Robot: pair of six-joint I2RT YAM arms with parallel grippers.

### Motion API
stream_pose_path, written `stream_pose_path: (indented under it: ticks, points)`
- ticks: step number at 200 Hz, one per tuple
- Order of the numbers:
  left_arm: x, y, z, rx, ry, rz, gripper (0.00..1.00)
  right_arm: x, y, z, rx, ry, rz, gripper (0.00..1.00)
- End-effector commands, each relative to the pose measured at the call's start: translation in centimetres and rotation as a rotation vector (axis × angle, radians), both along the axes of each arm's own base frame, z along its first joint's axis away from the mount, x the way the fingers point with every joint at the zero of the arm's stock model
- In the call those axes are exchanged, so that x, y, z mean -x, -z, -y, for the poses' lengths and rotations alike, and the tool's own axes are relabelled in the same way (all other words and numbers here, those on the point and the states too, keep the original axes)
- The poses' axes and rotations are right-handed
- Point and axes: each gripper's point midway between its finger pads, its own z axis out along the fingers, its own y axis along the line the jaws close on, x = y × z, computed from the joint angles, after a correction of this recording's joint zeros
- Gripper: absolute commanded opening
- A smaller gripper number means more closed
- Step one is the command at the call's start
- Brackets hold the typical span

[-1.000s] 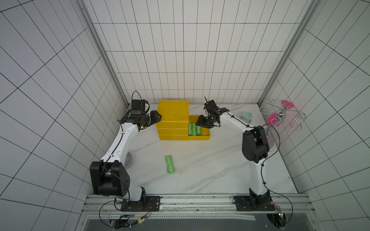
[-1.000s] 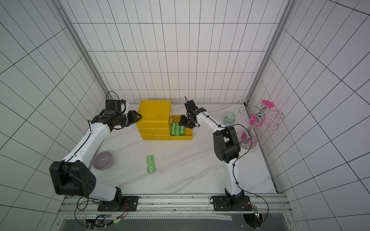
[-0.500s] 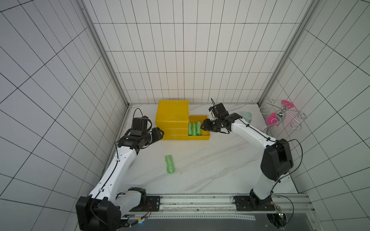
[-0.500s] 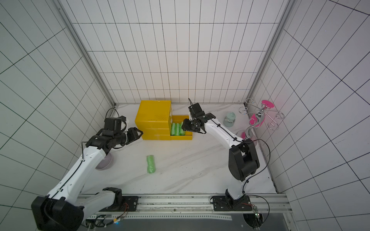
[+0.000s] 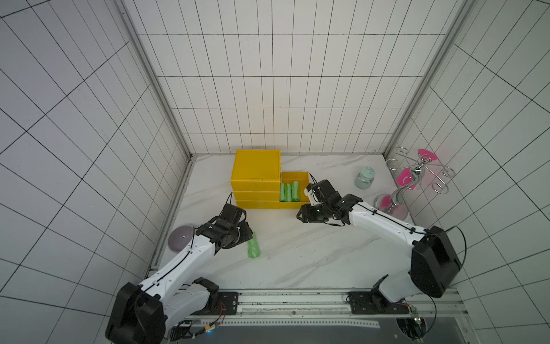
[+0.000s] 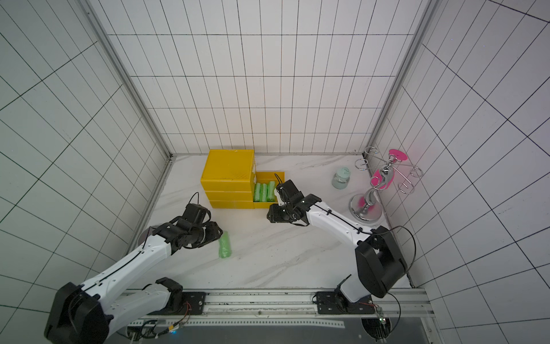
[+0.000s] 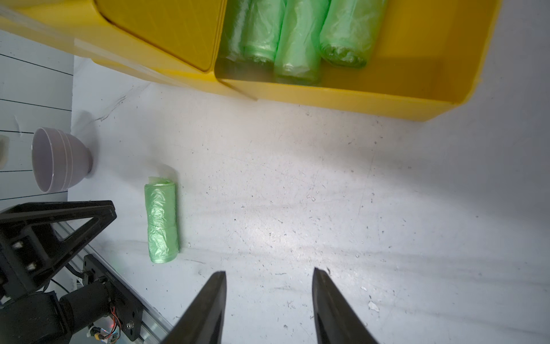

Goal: Sort the rolls of trash bags by color and place them into the drawer
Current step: Pick up the roll of trash bags from the center of the board.

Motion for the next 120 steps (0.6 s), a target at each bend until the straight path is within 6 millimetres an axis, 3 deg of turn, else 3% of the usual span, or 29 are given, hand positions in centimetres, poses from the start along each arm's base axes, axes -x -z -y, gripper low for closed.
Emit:
stream_pose_path:
  ticks: [1, 64, 120]
  points:
    - [-0.6, 0.2, 0.6, 0.031, -0.025, 0.041, 0.55, 0.9, 0.6, -0.3, -0.028, 0.006, -0.006, 0.49]
    - [-0.7, 2.8, 2.0, 0.035, 0.008, -0.007, 0.52, 2.2, 2.1, -1.6, -0.052, -0.02, -0.049, 0.49]
    - [-1.2, 4.2, 2.6, 0.036, 0.031, -0.027, 0.37, 3.2, 1.9, -2.6, -0.101, -0.054, -0.078, 0.49]
